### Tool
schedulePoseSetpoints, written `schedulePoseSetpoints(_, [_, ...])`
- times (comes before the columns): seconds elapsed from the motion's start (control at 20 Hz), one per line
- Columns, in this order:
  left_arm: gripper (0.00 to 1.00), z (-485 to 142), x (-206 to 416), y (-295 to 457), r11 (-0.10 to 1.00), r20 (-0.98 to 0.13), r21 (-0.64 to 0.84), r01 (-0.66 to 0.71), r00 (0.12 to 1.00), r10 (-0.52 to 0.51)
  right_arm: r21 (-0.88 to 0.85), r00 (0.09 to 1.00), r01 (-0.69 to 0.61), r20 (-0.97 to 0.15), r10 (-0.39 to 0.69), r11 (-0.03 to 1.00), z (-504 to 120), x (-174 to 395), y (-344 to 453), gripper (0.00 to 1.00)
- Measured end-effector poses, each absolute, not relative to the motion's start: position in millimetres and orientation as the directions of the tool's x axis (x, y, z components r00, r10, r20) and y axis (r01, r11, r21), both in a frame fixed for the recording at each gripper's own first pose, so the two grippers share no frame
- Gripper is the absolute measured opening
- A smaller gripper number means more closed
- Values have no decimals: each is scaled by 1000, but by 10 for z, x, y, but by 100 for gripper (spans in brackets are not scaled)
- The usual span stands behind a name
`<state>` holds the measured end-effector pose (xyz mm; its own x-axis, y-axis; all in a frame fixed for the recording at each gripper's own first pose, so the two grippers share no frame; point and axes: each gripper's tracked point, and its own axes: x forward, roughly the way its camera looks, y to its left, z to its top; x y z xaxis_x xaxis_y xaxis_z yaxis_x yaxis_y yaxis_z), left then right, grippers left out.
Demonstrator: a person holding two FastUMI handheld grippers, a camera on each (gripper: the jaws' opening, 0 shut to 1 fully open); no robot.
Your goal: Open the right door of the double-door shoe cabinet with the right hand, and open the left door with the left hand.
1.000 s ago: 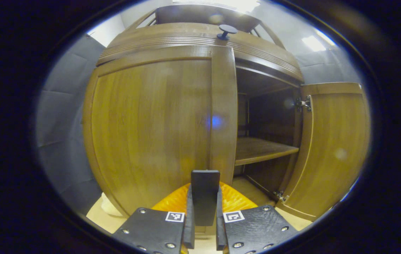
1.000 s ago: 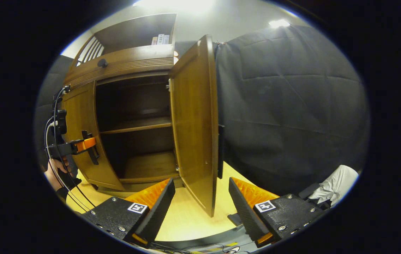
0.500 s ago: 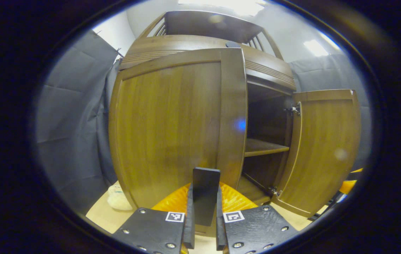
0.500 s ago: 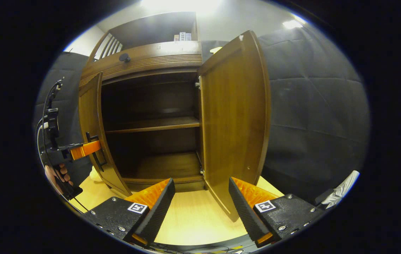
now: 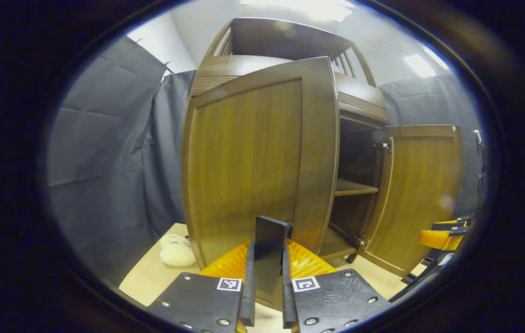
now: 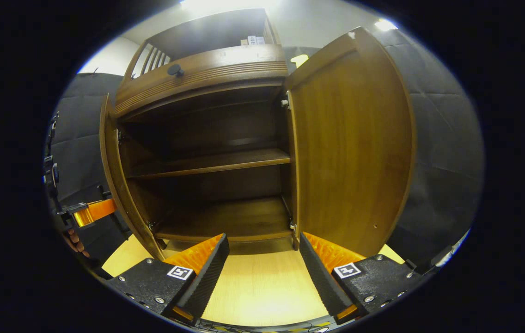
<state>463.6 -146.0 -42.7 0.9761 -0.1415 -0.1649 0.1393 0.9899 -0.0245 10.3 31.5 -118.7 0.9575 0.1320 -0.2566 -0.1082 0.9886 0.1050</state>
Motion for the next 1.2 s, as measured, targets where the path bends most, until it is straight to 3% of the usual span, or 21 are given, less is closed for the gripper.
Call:
schedulePoseSetpoints(0.35, [17,-405,4668,-1446,994,-159,-56,96,982,-104,100,943,-194,-254,214,976,-1156,229,593,93])
schedulePoseSetpoints(0.7, [31,-401,4662,-1301,997,-143,-25,75,987,-78,82,924,-263,-265,275,961,-1151,303,877,93])
schedulePoseSetpoints(0.75, [17,-409,4647,-1292,997,-149,-32,66,986,-71,82,922,-269,-267,282,959,-1154,307,907,93])
schedulePoseSetpoints(0.8, [17,-412,4626,-1286,997,-154,-40,61,986,-67,82,919,-275,-269,287,958,-1157,312,928,93])
schedulePoseSetpoints(0.85, [31,-408,4615,-1276,997,-152,-47,58,986,-64,80,917,-280,-271,291,957,-1168,304,950,93])
schedulePoseSetpoints(0.95, [30,-390,4641,-1193,999,-138,-36,40,989,-45,76,914,-286,-276,296,955,-1187,296,979,94])
schedulePoseSetpoints(1.0, [17,-387,4653,-1187,998,-131,-37,46,990,-51,74,913,-289,-279,298,955,-1188,293,987,93])
schedulePoseSetpoints(1.2, [26,-382,4654,-1186,996,-119,-16,93,988,-94,65,900,-308,-304,313,949,-1241,295,1080,93])
